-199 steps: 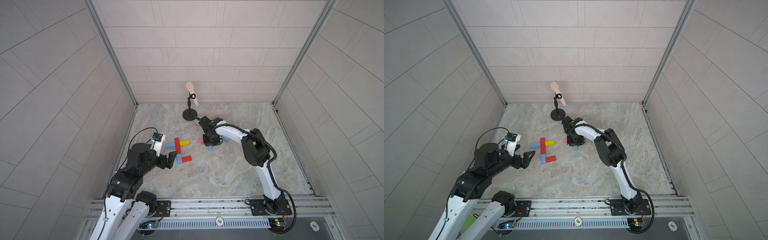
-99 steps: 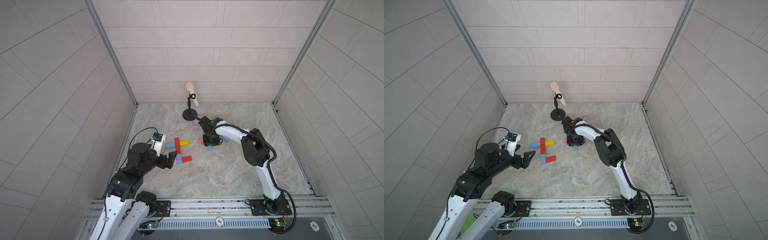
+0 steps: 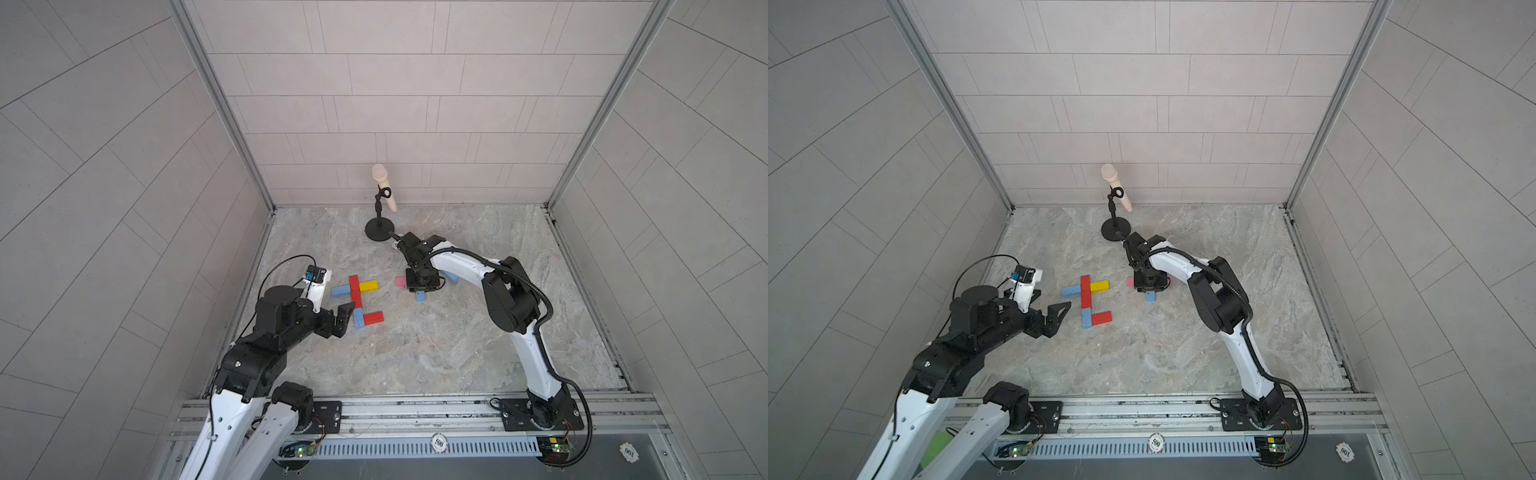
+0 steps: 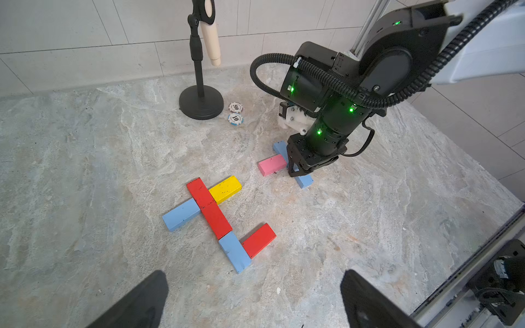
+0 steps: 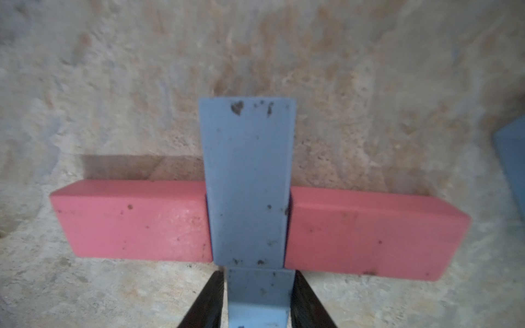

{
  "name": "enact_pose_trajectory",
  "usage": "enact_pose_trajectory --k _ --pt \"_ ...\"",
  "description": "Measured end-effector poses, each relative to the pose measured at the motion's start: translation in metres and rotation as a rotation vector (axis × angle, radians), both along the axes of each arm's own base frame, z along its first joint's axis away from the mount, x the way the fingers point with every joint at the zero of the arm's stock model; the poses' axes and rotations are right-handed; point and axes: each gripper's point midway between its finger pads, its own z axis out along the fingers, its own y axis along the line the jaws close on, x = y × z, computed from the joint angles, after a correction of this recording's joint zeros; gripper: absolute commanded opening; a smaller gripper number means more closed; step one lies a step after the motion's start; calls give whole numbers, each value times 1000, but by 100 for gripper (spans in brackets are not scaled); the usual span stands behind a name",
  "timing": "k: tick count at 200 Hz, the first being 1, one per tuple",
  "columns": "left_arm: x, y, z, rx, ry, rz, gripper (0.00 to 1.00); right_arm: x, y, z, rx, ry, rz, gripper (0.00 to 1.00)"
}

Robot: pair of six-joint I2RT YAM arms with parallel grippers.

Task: Assemble the letter t with building blocks
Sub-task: Assemble the building block at the center of the board.

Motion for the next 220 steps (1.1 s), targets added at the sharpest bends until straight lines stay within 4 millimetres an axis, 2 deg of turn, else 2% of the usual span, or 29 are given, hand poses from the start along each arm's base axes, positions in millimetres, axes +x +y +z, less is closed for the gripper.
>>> enact_pose_trajectory --k 220 --pt "0 0 -2 0 6 1 100 5 3 2 5 -12 -1 41"
